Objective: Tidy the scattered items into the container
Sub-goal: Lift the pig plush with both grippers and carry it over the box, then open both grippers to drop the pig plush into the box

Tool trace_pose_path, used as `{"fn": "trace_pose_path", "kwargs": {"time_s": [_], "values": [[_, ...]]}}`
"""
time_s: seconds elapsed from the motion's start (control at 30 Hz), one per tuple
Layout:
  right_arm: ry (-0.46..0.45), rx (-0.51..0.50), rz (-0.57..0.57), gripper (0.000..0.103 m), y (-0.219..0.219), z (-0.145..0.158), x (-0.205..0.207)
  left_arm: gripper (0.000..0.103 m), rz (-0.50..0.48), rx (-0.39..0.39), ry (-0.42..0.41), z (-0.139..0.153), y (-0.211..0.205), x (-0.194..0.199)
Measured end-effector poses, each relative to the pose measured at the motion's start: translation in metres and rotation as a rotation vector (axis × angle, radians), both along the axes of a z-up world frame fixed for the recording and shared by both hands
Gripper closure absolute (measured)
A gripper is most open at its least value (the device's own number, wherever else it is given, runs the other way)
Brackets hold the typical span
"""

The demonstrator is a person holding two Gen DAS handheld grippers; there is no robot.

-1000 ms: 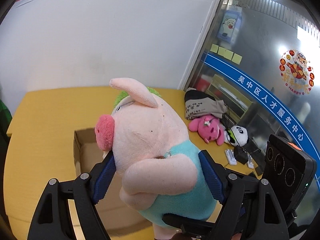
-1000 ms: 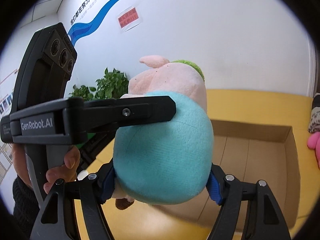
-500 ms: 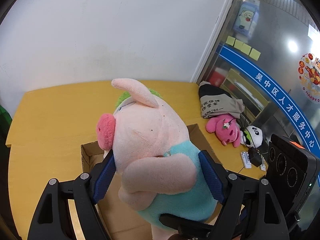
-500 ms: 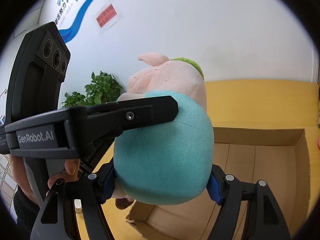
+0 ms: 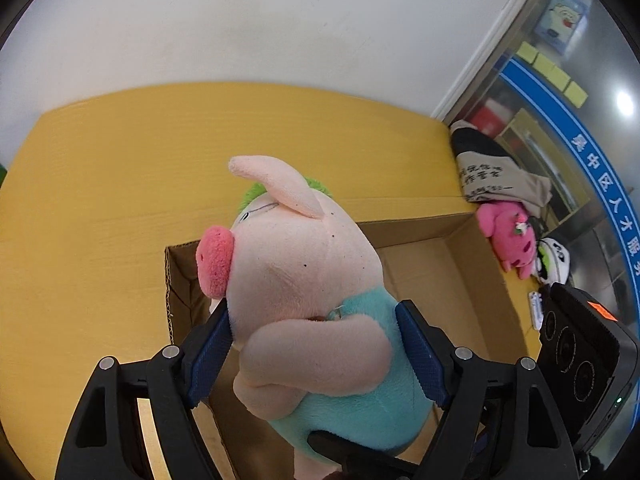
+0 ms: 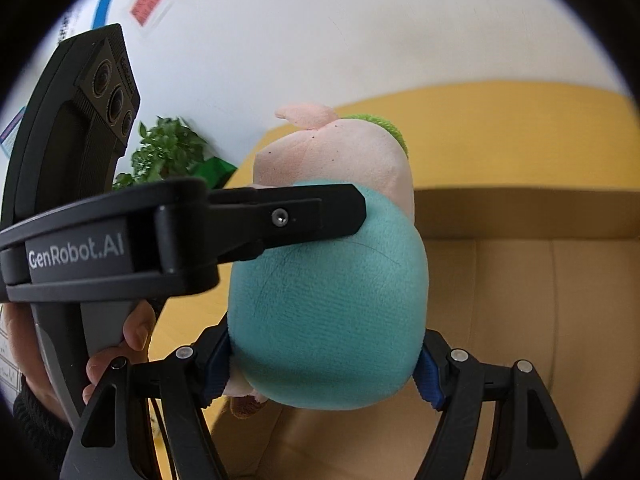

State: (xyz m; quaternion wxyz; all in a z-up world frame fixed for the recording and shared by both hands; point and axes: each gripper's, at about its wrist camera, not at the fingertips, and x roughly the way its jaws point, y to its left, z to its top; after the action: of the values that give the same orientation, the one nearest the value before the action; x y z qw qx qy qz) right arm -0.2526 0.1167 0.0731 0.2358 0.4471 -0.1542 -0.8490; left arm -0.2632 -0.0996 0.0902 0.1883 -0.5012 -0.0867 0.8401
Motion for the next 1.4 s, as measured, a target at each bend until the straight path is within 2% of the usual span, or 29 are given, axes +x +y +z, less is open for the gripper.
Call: {"fn": "trace_pose_path", "kwargs": {"time_s": [0.1, 0.23, 0.3, 0.43, 0.63, 0.83, 0.93, 1.1, 1.27, 1.4], "values": [[-0.039, 0.016, 0.004, 0.030, -0.001, -0.026, -0.011, 0.020, 0.003, -0.019, -0.030, -0.024, -0.002, -0.007], [-0.065, 0.089, 0.032, 0.030, -0.012, -0.053, -0.015, 0.020, 0.000, -0.093, -0.050, -0.043, 0.003, -0.010], [-0.077, 0.087, 0.034, 0.029, -0.013, -0.062, -0.015, 0.020, 0.000, -0.100, -0.060, -0.050, 0.002, -0.008], [-0.077, 0.097, 0.041, 0.030, -0.010, -0.065, -0.013, 0.020, -0.010, -0.105, -0.050, -0.053, 0.003, -0.003], [-0.112, 0.067, 0.047, 0.030, 0.001, -0.066, -0.010, 0.019, -0.010, -0.116, -0.080, -0.061, 0.000, 0.000], [-0.145, 0.053, 0.040, 0.027, 0.012, -0.067, -0.011, 0.014, 0.002, -0.105, -0.087, -0.066, 0.000, 0.002], [-0.162, 0.037, 0.040, 0.018, 0.020, -0.068, -0.012, 0.014, -0.003, -0.115, -0.065, -0.059, 0.002, 0.007], [-0.126, 0.073, 0.047, 0.015, 0.031, -0.056, -0.006, 0.013, 0.011, -0.141, 0.045, -0.026, 0.001, 0.024], [-0.079, 0.054, 0.072, 0.015, 0.049, -0.026, 0.009, 0.013, 0.059, -0.133, 0.163, 0.017, -0.020, 0.056], [-0.015, 0.027, 0.059, 0.015, 0.070, 0.009, 0.032, 0.012, 0.063, -0.117, 0.193, 0.029, -0.027, 0.088]]}}
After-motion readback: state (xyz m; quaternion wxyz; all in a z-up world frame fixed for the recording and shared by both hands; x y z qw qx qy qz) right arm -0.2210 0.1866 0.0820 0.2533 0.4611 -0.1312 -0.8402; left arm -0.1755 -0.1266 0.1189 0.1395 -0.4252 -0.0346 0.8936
